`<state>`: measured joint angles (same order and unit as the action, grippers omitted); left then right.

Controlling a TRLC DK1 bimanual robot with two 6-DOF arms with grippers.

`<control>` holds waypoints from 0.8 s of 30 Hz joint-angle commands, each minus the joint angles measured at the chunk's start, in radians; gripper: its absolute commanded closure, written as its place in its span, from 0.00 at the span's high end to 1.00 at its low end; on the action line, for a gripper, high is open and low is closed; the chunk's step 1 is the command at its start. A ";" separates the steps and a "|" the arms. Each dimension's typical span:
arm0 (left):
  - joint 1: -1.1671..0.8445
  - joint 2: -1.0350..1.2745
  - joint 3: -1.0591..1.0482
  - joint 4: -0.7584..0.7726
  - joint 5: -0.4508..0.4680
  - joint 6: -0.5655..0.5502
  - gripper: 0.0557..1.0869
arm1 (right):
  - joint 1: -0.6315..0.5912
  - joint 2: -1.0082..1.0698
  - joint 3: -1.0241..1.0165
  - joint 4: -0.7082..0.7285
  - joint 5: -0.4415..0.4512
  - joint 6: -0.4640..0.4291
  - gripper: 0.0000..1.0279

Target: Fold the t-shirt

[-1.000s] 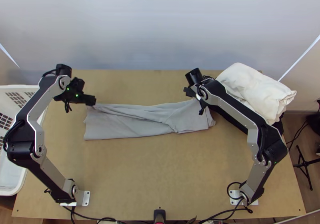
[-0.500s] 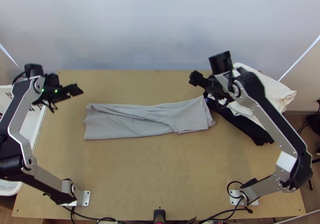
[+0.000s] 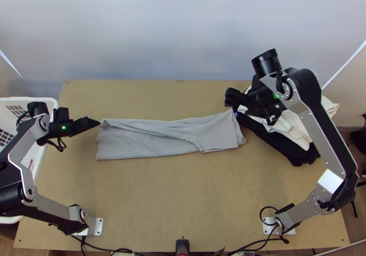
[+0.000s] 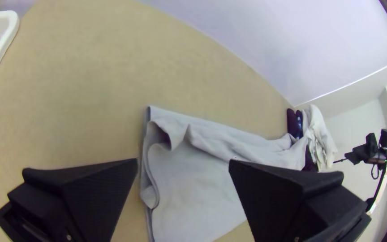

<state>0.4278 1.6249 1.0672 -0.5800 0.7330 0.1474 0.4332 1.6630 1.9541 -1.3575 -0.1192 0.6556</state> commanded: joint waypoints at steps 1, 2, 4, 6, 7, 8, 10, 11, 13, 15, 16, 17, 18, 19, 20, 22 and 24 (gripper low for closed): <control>0.011 0.033 -0.107 0.086 -0.009 0.067 0.96 | -0.005 -0.052 0.048 0.020 -0.014 -0.154 0.95; 0.009 0.039 -0.119 0.100 -0.020 0.078 0.96 | -0.013 -0.062 0.049 0.037 -0.016 -0.166 0.95; 0.003 0.043 -0.144 0.117 -0.030 0.101 0.96 | -0.033 -0.072 0.069 0.066 -0.016 -0.168 0.93; 0.000 0.043 -0.161 0.120 -0.032 0.118 0.96 | -0.040 -0.080 0.097 0.067 -0.016 -0.171 0.93; -0.003 0.043 -0.167 0.120 -0.034 0.124 0.96 | -0.044 -0.082 0.108 0.072 -0.016 -0.171 0.93; -0.004 0.043 -0.173 0.123 -0.038 0.135 0.96 | -0.047 -0.083 0.117 0.074 -0.017 -0.169 0.93; -0.011 0.043 -0.190 0.138 -0.049 0.155 0.96 | -0.047 -0.085 0.129 0.074 -0.017 -0.168 0.93; -0.014 0.044 -0.196 0.140 -0.053 0.167 0.96 | -0.047 -0.086 0.138 0.074 -0.017 -0.168 0.93; -0.020 0.046 -0.196 0.140 -0.063 0.175 0.96 | -0.047 -0.086 0.146 0.075 -0.023 -0.169 0.94; -0.034 0.044 -0.196 0.137 -0.061 0.173 0.96 | -0.048 -0.086 0.147 0.075 -0.027 -0.171 0.96; -0.047 0.043 -0.196 0.135 -0.060 0.165 0.96 | -0.050 -0.086 0.147 0.075 -0.030 -0.171 0.96; -0.064 0.041 -0.197 0.132 -0.060 0.161 0.96 | -0.053 -0.086 0.146 0.075 -0.033 -0.172 0.96; -0.083 0.041 -0.197 0.134 -0.060 0.153 0.96 | -0.054 -0.086 0.143 0.075 -0.036 -0.172 0.96; -0.104 0.041 -0.196 0.137 -0.060 0.133 0.96 | -0.057 -0.086 0.141 0.075 -0.036 -0.172 0.96; -0.126 0.041 -0.194 0.137 -0.058 0.121 0.96 | -0.059 -0.086 0.140 0.075 -0.036 -0.172 0.96; -0.172 0.039 -0.191 0.157 -0.058 0.080 0.96 | -0.067 -0.086 0.138 0.075 -0.036 -0.172 0.96; -0.218 0.038 -0.188 0.175 -0.058 0.049 0.96 | -0.073 -0.086 0.138 0.075 -0.036 -0.172 0.96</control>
<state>0.3256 1.6634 0.8810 -0.4324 0.6769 0.2680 0.3767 1.5799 2.0884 -1.2846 -0.1501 0.4850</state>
